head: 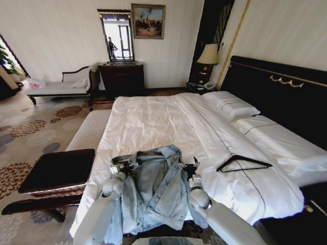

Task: Pick up the clothes from the bed and hang them on the clothes hanger.

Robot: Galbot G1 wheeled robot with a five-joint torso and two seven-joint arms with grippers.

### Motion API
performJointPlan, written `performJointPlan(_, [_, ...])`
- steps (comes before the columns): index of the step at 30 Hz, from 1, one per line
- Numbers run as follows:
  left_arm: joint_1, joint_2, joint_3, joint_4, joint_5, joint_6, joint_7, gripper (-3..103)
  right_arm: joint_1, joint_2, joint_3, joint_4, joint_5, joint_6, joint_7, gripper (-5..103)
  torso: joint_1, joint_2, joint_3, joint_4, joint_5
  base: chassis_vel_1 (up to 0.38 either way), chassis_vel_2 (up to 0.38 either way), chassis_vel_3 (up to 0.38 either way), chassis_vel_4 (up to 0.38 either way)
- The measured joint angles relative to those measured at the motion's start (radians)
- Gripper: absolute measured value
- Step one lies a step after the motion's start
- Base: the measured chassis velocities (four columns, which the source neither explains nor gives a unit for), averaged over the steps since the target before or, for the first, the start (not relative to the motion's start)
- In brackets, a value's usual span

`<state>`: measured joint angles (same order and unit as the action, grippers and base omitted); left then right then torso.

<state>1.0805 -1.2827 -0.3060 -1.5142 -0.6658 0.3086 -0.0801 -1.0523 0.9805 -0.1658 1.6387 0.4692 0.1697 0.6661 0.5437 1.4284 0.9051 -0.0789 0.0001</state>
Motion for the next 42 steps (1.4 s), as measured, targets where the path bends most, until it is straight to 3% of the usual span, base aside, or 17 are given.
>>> performJointPlan(13, [-0.037,0.033,0.071,0.069,-0.048,0.000,0.015,99,-0.017,0.003,0.013,-0.009,-0.011,0.000,0.006,100,0.000,0.000,0.000,0.0000,-0.0001,0.000,0.000,0.000,0.000])
performJointPlan(14, [-0.038,0.032,0.069,0.069,-0.048,-0.004,0.017,92,-0.016,0.005,0.013,-0.012,-0.012,0.000,0.006,100,0.000,0.000,0.000,-0.0001,-0.0002,0.000,0.000,0.000,0.000])
performJointPlan(15, [-0.038,0.032,0.069,0.069,-0.048,-0.004,0.017,92,-0.016,0.005,0.013,-0.012,-0.012,0.000,0.006,100,0.000,0.000,0.000,-0.0001,-0.0002,0.000,0.000,0.000,0.000])
performJointPlan(20, [-0.032,0.041,0.046,0.054,-0.080,-0.008,0.021,70,-0.014,0.013,0.010,-0.025,-0.015,0.000,0.007,100,0.000,0.000,0.000,0.0000,-0.0002,0.000,0.000,0.000,0.000])
performJointPlan(26, [-0.024,0.056,0.021,0.050,-0.104,-0.008,0.030,54,-0.009,0.018,0.005,-0.032,-0.017,0.000,0.008,100,0.000,0.000,0.000,0.0000,-0.0002,0.000,0.000,0.000,0.000])
performJointPlan(29, [-0.017,0.066,0.005,0.040,-0.116,-0.014,0.040,38,-0.004,0.021,0.002,-0.037,-0.018,0.000,0.008,100,0.000,0.000,0.000,0.0000,-0.0002,0.000,0.000,0.000,0.000])
performJointPlan(30, [-0.017,0.066,0.005,0.040,-0.116,-0.014,0.040,38,-0.004,0.021,0.002,-0.037,-0.018,0.000,0.008,100,0.000,0.000,0.000,0.0000,-0.0002,0.000,0.000,0.000,0.000])
performJointPlan(37, [-0.012,0.070,-0.064,0.021,-0.154,-0.057,0.102,6,0.001,0.024,-0.005,-0.038,-0.019,-0.001,0.009,100,0.000,0.000,0.000,0.0000,-0.0003,0.000,0.000,0.000,0.000])
performJointPlan(42, [-0.011,0.075,-0.122,-0.007,-0.201,-0.066,0.115,1,0.002,0.024,-0.005,-0.038,-0.019,-0.002,0.009,100,0.000,0.000,0.000,-0.0001,-0.0001,0.000,0.000,0.000,0.000])
